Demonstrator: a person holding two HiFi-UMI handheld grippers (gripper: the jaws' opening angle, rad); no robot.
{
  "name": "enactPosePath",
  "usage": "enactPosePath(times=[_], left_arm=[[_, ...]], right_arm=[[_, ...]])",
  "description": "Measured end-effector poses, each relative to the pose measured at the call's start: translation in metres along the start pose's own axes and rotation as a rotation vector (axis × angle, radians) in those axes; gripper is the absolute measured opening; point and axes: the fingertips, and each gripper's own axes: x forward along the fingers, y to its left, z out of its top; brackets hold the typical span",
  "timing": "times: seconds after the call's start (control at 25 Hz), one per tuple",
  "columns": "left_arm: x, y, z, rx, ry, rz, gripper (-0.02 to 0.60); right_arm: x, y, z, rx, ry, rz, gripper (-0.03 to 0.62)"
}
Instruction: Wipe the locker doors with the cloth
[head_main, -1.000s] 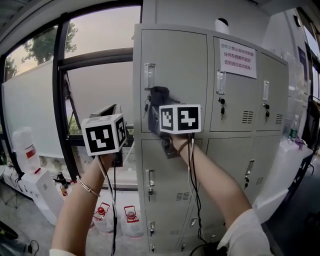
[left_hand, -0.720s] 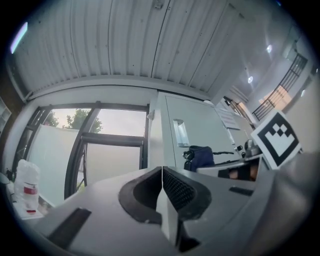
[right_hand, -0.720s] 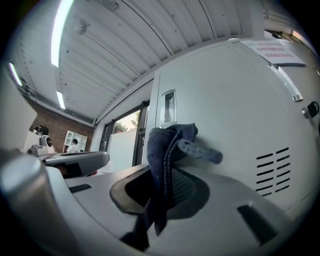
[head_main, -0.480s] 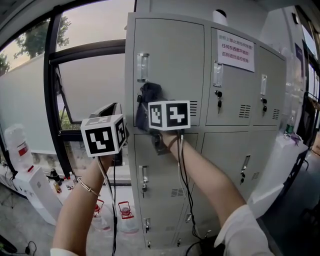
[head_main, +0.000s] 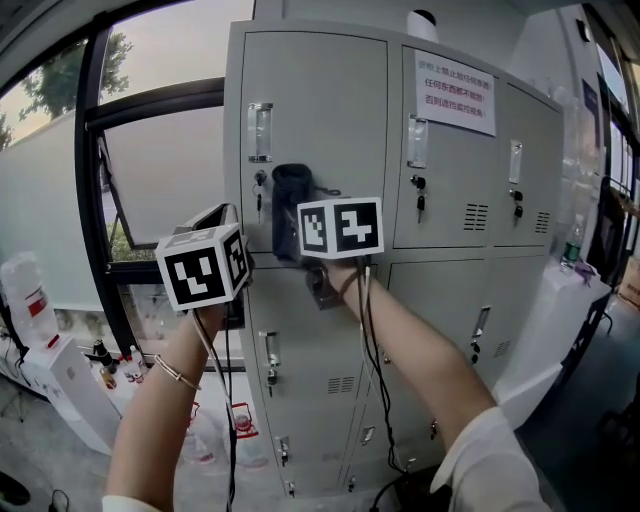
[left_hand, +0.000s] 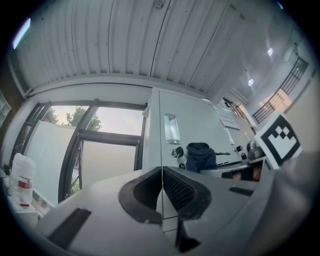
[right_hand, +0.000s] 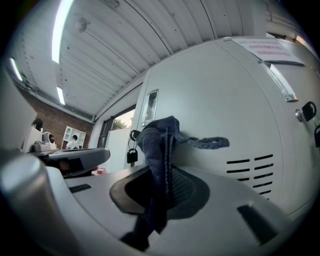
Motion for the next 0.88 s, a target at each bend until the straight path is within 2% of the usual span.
enactPosePath(times=[0.2,0.52,0.88], left_arm=[[0.009,-0.029,0.002,0.024,-0.009,-0.027,0.009],[0.031,-0.074,-0.008,-0.029,0.002,-0.103,0.009],[0.043,-0.123,-0.007,-0.027,-0.004,-0.133,0.009]], right_arm=[[-0.01,-0.017,0.001,-0.008,0.0,-0.01,0.049],[-0.038,-0.062,0.0,-0.009,-0.001,-0.056,0.049],[-0.073,-0.119,-0.005,0.009,-0.003,-0.116,0.049]])
